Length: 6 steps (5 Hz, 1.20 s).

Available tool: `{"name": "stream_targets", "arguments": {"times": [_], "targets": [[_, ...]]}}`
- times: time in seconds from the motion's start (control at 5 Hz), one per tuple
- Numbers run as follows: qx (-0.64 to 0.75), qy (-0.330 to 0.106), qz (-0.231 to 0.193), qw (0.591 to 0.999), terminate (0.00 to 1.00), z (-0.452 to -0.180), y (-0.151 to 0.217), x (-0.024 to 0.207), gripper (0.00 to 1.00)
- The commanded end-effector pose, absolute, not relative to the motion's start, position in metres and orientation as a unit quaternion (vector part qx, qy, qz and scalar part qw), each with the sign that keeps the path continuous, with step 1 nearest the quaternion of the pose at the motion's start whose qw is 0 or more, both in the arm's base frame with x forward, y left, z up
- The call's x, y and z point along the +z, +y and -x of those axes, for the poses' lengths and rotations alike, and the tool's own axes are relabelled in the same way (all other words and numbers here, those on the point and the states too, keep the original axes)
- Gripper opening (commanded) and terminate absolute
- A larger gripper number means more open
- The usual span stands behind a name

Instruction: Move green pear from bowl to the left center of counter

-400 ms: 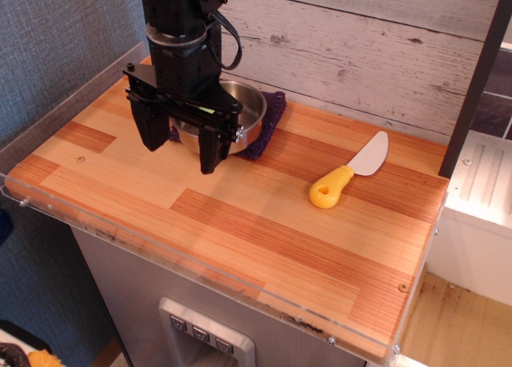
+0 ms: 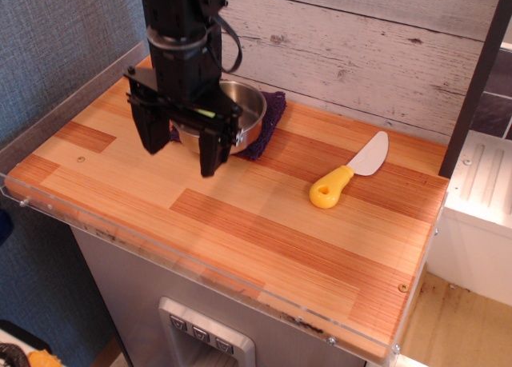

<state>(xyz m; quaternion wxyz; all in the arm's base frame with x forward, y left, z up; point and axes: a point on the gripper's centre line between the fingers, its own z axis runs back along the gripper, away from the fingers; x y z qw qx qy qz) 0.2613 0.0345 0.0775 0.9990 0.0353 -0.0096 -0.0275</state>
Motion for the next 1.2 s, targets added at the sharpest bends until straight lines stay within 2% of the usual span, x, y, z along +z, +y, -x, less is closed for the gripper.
{"name": "stream_targets", "arguments": {"times": [0.0, 0.2, 0.4, 0.6, 1.0], "targets": [[0.004, -0.047, -0.040, 0.998, 0.00, -0.299, 0.048, 0.098, 1.00], [0.031, -0.076, -0.043, 0.996, 0.00, -0.317, 0.060, 0.117, 1.00], [0.055, -0.101, -0.040, 0.993, 0.00, -0.336, 0.073, 0.126, 1.00], [0.075, -0.093, -0.041, 0.992, 0.00, -0.350, 0.089, 0.116, 1.00], [0.071, -0.052, -0.036, 0.996, 0.00, -0.346, 0.075, 0.087, 1.00]]}}
